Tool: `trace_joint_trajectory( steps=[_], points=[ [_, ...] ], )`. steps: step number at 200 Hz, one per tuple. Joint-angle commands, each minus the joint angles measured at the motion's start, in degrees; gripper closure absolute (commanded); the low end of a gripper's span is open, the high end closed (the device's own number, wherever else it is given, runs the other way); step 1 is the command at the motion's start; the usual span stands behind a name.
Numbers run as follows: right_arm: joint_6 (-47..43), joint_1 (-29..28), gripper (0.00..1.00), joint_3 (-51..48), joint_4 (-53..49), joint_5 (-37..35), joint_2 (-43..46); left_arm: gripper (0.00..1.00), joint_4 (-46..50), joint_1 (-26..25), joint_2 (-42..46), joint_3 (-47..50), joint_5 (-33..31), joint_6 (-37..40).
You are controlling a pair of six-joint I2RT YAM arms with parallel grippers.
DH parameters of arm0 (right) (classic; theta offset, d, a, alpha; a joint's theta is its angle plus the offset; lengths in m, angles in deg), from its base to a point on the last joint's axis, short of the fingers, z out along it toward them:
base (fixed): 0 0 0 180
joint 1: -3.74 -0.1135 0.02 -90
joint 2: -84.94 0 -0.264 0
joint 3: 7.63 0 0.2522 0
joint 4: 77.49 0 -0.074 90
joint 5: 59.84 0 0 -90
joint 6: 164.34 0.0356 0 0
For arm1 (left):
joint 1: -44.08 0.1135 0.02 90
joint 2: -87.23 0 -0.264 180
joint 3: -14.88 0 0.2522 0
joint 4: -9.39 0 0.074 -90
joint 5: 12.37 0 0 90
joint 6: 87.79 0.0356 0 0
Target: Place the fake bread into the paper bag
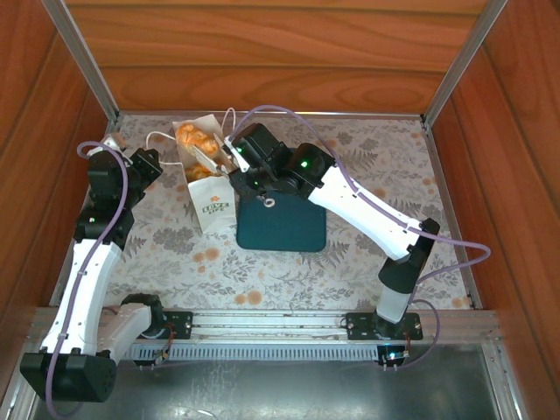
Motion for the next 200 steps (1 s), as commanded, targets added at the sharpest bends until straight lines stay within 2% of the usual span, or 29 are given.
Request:
trace_joint_trajectory(
  steps=[1, 41, 96, 151, 167, 200],
  points=[
    [-0.56, -0.06, 0.52, 0.56, 1.71, -0.34, 0.52, 1.00, -0.33, 0.42, 0.66, -0.91, 0.36, 0.05],
    [-0.40, -0.08, 0.55, 0.60, 1.83, -0.34, 1.12, 1.00, -0.31, 0.38, 0.66, -0.91, 0.41, -0.06],
    [0.68, -0.07, 0.71, 2.39, 2.95, 1.97, 4.76, 1.00, -0.38, 0.38, 0.65, -1.41, 0.84, 0.09],
    [1.94, -0.06, 0.73, 2.03, 5.13, 0.41, 11.88, 1.00, -0.35, 0.44, 0.53, -2.28, 1.11, 0.07],
    [1.96, -0.05, 0.73, 0.32, 5.96, -2.11, 14.31, 0.89, -0.35, 0.43, 0.52, -2.56, 1.28, 0.03],
    [2.96, 1.40, 0.73, -5.92, 7.90, -6.93, 19.89, 0.51, -0.34, 0.43, 0.24, -3.73, 1.82, 0.27]
  ],
)
